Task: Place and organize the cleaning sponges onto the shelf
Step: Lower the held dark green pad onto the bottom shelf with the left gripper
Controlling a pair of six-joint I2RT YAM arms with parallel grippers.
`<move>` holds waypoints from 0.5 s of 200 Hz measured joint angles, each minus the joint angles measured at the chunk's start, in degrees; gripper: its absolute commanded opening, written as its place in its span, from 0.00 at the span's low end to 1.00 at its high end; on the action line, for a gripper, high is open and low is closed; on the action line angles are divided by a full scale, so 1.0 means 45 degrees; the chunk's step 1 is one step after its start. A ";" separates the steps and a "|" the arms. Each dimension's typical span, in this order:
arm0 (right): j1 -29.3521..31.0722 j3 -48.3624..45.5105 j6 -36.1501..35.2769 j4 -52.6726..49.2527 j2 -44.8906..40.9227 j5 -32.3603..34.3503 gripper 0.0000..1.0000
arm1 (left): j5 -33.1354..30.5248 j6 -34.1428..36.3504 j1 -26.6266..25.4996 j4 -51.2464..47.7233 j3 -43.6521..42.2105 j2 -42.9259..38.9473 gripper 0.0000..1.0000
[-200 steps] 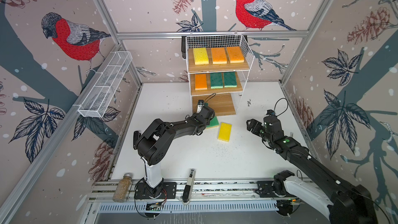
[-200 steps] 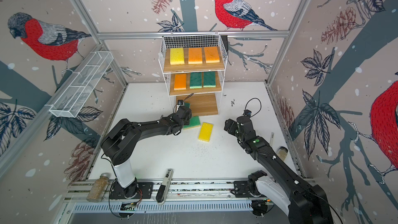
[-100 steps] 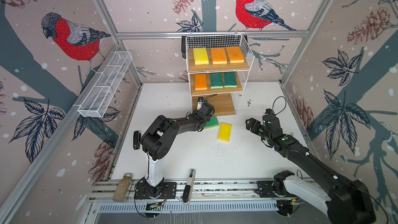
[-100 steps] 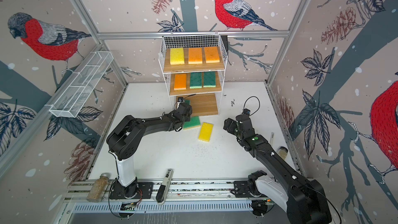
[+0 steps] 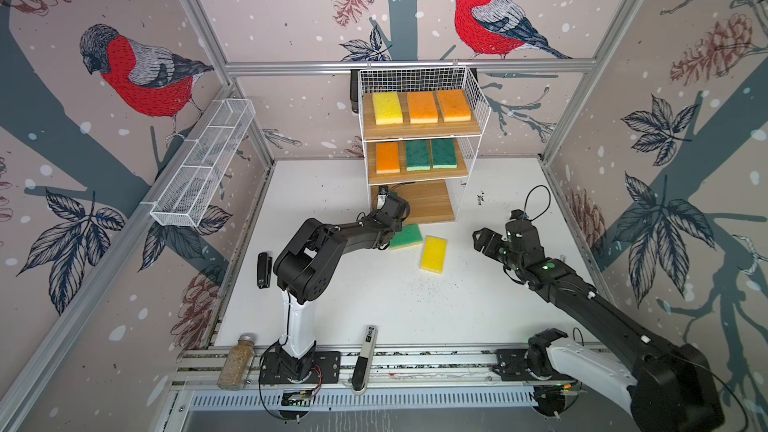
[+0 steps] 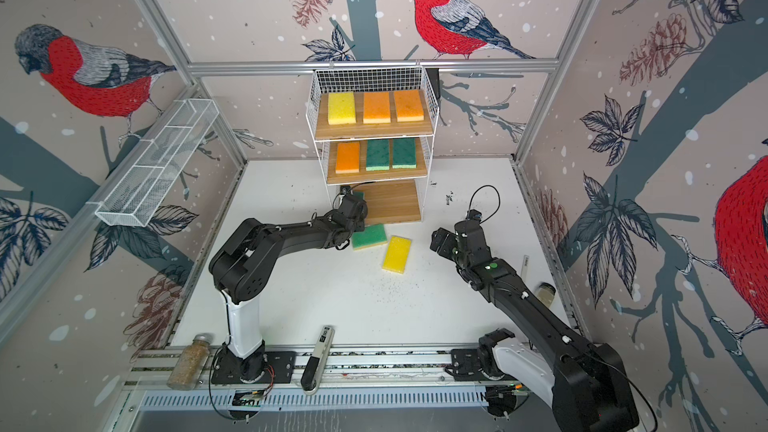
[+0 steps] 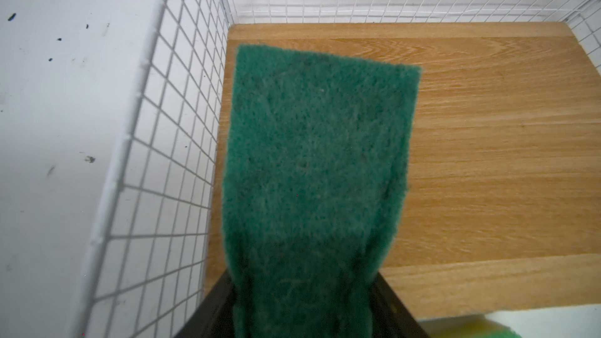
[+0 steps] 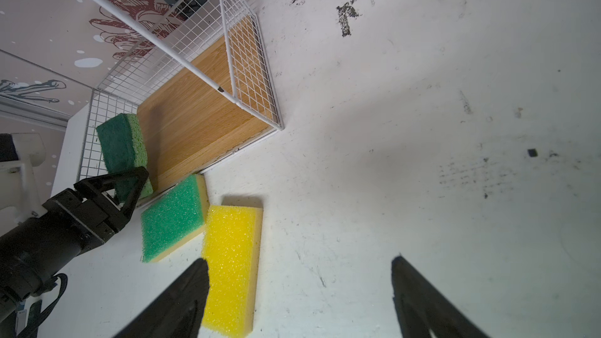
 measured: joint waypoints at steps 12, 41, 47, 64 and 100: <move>0.0000 0.0000 0.0000 0.0000 0.0005 -0.0005 0.88 | 0.0010 0.0005 0.0024 0.0019 0.0112 0.0068 0.53; 0.0000 0.0000 0.0005 0.0000 0.0063 -0.0010 0.88 | 0.0257 0.0015 0.0185 0.0049 0.0209 0.0160 0.53; 0.0000 0.0000 0.0005 0.0000 0.0078 -0.0019 0.88 | 0.0325 0.0010 0.0223 0.0121 0.0219 0.0180 0.53; 0.0000 0.0000 0.0005 0.0000 0.0121 -0.0044 0.88 | 0.0442 0.0010 0.0345 0.0214 0.0223 0.0194 0.53; 0.0000 0.0000 0.0015 0.0005 0.0287 -0.0049 0.88 | 0.0612 0.0010 0.0544 0.0301 0.0243 0.0369 0.53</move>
